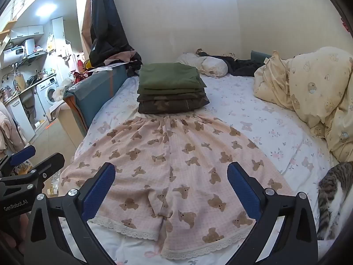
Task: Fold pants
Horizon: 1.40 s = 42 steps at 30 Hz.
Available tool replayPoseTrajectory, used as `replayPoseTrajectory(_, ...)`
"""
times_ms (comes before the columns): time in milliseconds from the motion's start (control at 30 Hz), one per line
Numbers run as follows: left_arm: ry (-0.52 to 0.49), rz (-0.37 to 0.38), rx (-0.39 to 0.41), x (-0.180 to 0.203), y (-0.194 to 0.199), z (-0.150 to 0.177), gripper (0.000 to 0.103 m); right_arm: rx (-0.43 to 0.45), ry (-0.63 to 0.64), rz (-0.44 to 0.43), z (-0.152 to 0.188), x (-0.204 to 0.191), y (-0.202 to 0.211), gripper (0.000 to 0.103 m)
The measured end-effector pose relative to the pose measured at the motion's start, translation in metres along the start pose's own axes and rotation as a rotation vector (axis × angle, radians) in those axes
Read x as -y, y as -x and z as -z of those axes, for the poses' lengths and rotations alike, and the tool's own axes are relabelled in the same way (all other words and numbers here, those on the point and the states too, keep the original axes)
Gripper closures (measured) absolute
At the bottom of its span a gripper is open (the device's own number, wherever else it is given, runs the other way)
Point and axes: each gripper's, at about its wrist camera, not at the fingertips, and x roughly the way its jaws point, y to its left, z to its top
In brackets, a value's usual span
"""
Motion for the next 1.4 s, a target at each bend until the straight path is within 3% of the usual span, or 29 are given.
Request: replayPoseTrajectory(1400,-0.027,-0.011,0.023,-0.0001,0.0055,0.0004,0.001,-0.005,0.003,0.001,0.0018,-0.0003,-0.001,0.0)
